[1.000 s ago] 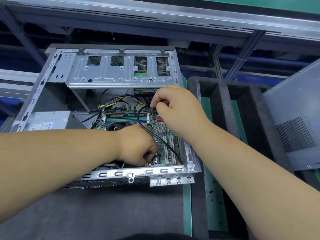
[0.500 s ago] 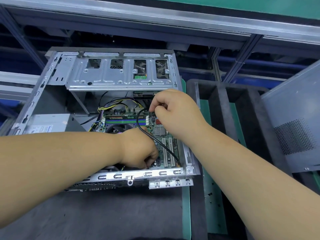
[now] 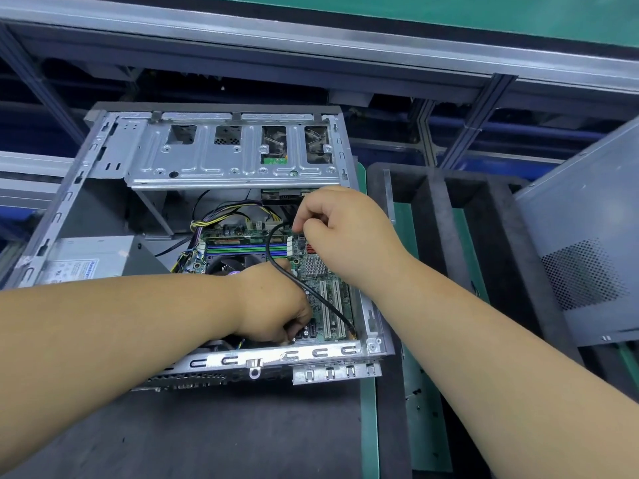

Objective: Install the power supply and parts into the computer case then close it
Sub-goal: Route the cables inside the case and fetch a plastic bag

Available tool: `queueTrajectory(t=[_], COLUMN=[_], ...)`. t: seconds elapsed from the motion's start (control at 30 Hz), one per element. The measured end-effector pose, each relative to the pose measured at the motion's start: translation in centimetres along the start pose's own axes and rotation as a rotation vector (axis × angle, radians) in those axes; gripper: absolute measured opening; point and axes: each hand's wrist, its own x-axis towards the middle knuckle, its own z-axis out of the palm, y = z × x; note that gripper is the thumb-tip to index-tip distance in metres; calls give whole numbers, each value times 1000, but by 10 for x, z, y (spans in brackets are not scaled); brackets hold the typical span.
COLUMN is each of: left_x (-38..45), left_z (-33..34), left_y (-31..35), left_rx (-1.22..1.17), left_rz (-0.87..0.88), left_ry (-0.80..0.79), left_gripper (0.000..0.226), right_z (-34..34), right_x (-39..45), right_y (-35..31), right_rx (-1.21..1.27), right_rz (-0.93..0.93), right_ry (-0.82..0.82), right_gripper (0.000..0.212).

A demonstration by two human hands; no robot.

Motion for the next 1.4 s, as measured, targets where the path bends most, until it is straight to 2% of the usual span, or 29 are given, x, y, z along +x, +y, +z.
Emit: queueTrajectory(t=[0.47, 0.73, 0.83, 0.93, 1.07, 1.27, 1.4], left_x=[5, 0, -11, -30, -63, -91, -104], left_z=[-8, -16, -26, -39, -54, -57, -60], left_y=[8, 6, 3, -2, -13, -22, -21], left_rx=[55, 11, -137, -357, -591, -803, -848], left_rz=[-88, -30, -9, 1, -80, -404, -476], left_ry=[-70, -113, -196, -204, -55, 467, 603], left_gripper=[12, 15, 20, 23, 19, 22, 23], right_z=[3, 3, 2, 0, 0, -11, -37], right_x=[2, 4, 3, 2, 4, 6, 5], right_y=[3, 6, 6, 8, 14, 19, 35], right_rx=[8, 91, 195, 341, 513, 749, 887], right_rz=[7, 39, 80, 128, 144, 131, 160], right_ry=[6, 34, 40, 42, 75, 127, 277], right_gripper=[25, 28, 31, 34, 35, 31, 30])
